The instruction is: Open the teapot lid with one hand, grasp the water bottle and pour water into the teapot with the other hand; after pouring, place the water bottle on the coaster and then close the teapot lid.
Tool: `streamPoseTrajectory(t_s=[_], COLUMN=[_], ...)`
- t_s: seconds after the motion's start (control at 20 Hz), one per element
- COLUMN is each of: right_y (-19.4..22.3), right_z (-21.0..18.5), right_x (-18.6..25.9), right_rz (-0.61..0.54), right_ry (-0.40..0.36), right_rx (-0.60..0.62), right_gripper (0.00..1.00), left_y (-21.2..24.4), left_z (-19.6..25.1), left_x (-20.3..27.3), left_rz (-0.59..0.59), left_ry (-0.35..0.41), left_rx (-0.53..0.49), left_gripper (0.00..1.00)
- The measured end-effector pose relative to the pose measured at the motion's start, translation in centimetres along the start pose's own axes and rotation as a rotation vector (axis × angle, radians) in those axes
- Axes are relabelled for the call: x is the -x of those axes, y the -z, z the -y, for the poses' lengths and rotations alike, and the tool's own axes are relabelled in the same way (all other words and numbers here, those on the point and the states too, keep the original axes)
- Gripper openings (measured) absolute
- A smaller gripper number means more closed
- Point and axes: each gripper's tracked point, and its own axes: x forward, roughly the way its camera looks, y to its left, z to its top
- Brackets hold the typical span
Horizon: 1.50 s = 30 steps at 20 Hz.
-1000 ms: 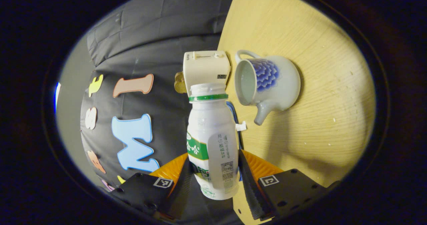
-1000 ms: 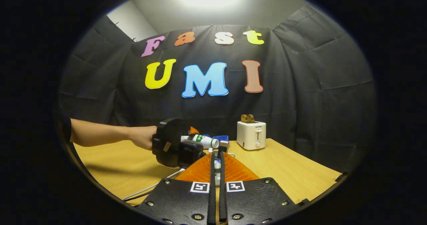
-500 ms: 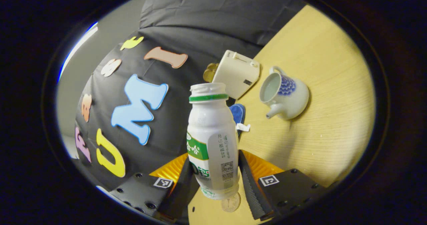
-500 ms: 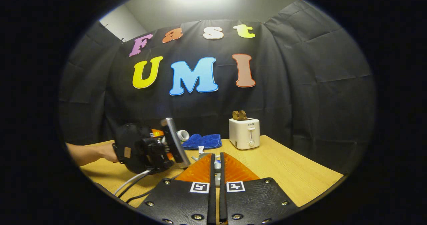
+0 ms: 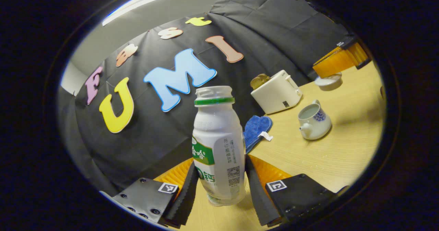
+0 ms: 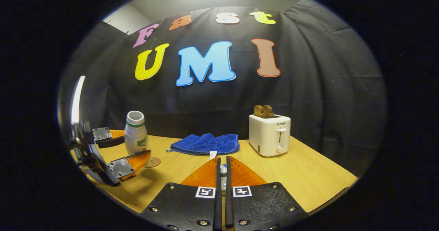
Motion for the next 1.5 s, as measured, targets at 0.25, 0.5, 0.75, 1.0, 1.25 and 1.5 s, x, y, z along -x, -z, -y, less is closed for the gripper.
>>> streamPoseTrajectory(t_s=[0.25,0.5,0.75,1.0,1.25,1.5], right_y=[0.0,1.4,2.7,3.9,3.6,-0.4], right_z=[-0.3,-0.6,-1.0,-0.8,-0.4,-1.0], right_x=[-3.4,-5.1,-5.8,-6.0,-5.3,-2.2], right_rz=[-0.018,-0.069,-0.094,-0.119,-0.104,0.062], right_ry=[0.024,0.024,0.013,0.022,0.038,0.047], right_rx=[0.019,0.011,-0.021,0.002,-0.016,-0.034], right_gripper=[0.04,0.04,0.04,0.04,0.17,0.47], left_y=[0.5,1.3,2.1,2.9,4.1,5.2], left_z=[-2.0,-4.7,-6.4,-5.9,-6.4,-7.2], left_x=[1.1,2.4,2.4,2.3,1.8,-0.4], left_rz=[0.035,0.024,0.019,-0.001,-0.022,-0.066], left_ry=[0.001,0.037,0.016,0.013,-0.012,-0.004], left_rx=[0.143,0.475,0.539,0.533,0.538,0.637], left_gripper=[0.79,0.78,0.84,0.74,0.84,0.84])
